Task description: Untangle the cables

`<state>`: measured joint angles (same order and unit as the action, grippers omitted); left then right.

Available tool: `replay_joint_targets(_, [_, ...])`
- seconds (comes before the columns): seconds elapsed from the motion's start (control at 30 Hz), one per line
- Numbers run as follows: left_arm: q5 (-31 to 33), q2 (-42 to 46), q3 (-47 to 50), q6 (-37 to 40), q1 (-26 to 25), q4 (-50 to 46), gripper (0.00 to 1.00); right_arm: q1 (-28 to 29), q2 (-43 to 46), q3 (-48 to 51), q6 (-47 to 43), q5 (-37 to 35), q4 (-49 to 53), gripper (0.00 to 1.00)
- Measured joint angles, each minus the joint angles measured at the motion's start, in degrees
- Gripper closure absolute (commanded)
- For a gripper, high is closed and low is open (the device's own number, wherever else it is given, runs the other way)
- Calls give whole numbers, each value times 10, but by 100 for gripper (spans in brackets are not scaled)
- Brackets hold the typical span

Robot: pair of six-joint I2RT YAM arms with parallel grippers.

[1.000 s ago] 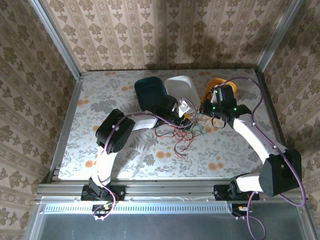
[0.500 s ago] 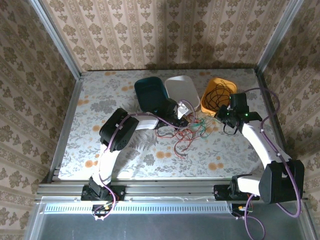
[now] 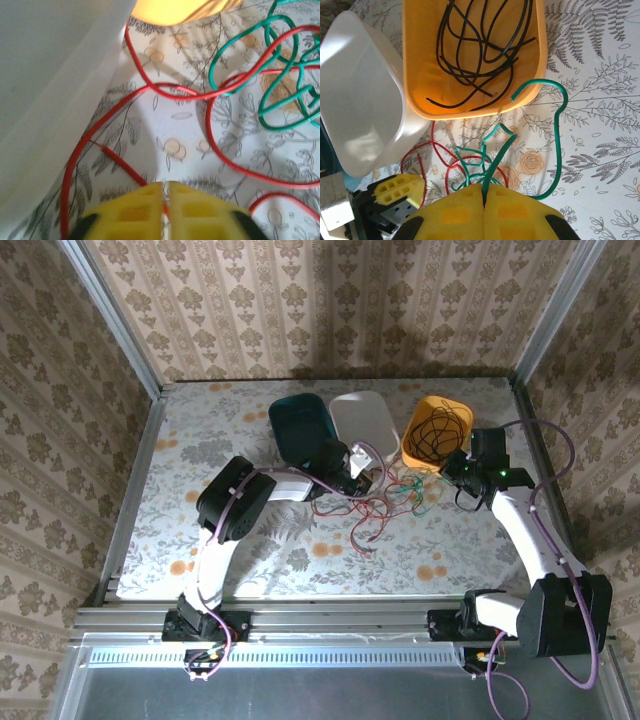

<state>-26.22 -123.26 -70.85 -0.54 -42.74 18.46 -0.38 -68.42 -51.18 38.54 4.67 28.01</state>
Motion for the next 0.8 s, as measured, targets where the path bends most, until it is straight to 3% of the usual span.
replay_joint_targets(0.1, [-4, 30, 30, -10, 6, 0, 54, 0, 2, 10, -3, 0, 0, 31])
replay_joint_targets(0.17, [-3, 52, 45, -13, 9, 0, 50, 2, 8, 19, -6, -7, 3, 23])
replay_joint_targets(0.27, [-3, 95, 60, -9, 12, -5, 44, 12, 29, 24, -10, -42, 14, 22])
replay_joint_targets(0.43, [18, 155, 76, 18, 12, -44, 44, 68, 59, 22, -41, -93, 21, 22])
replay_joint_targets(0.63, [78, 184, 121, 36, 27, -131, 43, 163, -10, 4, -89, -91, 13, 22])
replay_joint_targets(0.8, [130, 185, 143, 38, 47, -197, 43, 177, -37, 4, -100, -87, 1, 22])
